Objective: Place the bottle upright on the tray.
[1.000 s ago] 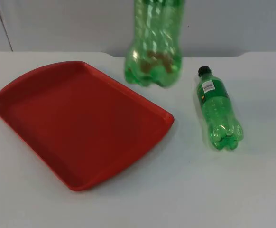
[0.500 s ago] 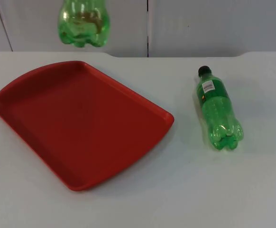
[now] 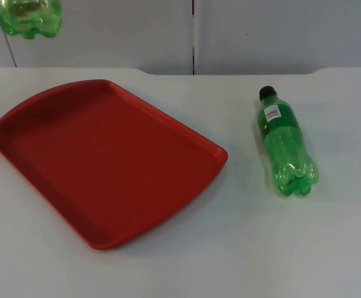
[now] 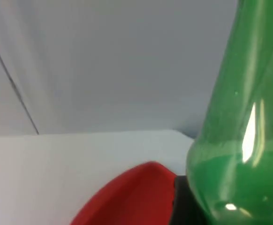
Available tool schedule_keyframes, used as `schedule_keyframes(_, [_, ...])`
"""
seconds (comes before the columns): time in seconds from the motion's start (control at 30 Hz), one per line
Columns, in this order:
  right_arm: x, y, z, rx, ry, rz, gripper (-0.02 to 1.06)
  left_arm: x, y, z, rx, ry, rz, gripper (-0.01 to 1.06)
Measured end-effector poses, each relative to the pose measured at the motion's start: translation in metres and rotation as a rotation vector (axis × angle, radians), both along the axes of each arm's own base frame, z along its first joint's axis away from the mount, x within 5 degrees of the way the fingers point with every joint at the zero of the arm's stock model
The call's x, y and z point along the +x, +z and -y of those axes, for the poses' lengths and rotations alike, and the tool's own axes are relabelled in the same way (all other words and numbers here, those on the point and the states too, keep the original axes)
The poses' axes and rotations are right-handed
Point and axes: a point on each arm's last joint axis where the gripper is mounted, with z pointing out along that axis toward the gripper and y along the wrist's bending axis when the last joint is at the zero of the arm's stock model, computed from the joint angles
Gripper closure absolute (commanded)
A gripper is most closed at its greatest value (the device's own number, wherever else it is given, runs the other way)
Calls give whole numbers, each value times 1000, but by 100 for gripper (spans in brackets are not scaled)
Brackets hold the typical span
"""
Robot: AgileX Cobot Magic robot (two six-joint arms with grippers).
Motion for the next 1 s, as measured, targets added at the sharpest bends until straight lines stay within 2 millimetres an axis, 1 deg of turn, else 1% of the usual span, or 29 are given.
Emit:
schedule_keyframes(0.13, [0, 0, 0, 0, 0, 0, -1, 5, 5, -8, -6, -2, 57, 105])
schedule_keyframes(0.2, [0, 0, 0, 0, 0, 0, -1, 8, 9, -10, -11, -20, 111, 105])
schedule_keyframes(0.23, [0, 0, 0, 0, 0, 0, -1, 8, 9, -10, -11, -20, 111, 105])
schedule_keyframes(0.37, [0, 0, 0, 0, 0, 0, -1, 13, 19, -15, -41, -44, 218, 105])
schedule_keyframes(0.4, [0, 0, 0, 0, 0, 0, -1, 13, 19, -15, -41, -44, 218, 105])
schedule_keyframes(0.47, [0, 0, 0, 0, 0, 0, -1, 15, 21, -21, -60, -61, 294, 105])
schedule_keyframes(0.57, [0, 0, 0, 0, 0, 0, -1, 17, 14, -30, -75, -70, 344, 105])
schedule_keyframes(0.67, [0, 0, 0, 0, 0, 0, -1, 15, -10, -45, -99, -90, 404, 105])
schedule_keyframes(0.7, [0, 0, 0, 0, 0, 0, -1, 15, -10, -45, -99, -90, 404, 105])
schedule_keyframes(0.77, [0, 0, 0, 1, 0, 0, -1, 12, -28, -54, -121, -109, 442, 105])
schedule_keyframes(0.83, [0, 0, 0, 2, -1, 0, -1, 6, -40, -62, -140, -128, 493, 105])
schedule_keyframes(0.93, [0, 0, 0, 2, -1, 0, -1, 3, -46, -64, -146, -139, 514, 105])
schedule_keyframes(1.0, [0, 0, 0, 2, -1, 0, -1, 3, -47, -64, -114, -149, 522, 105])
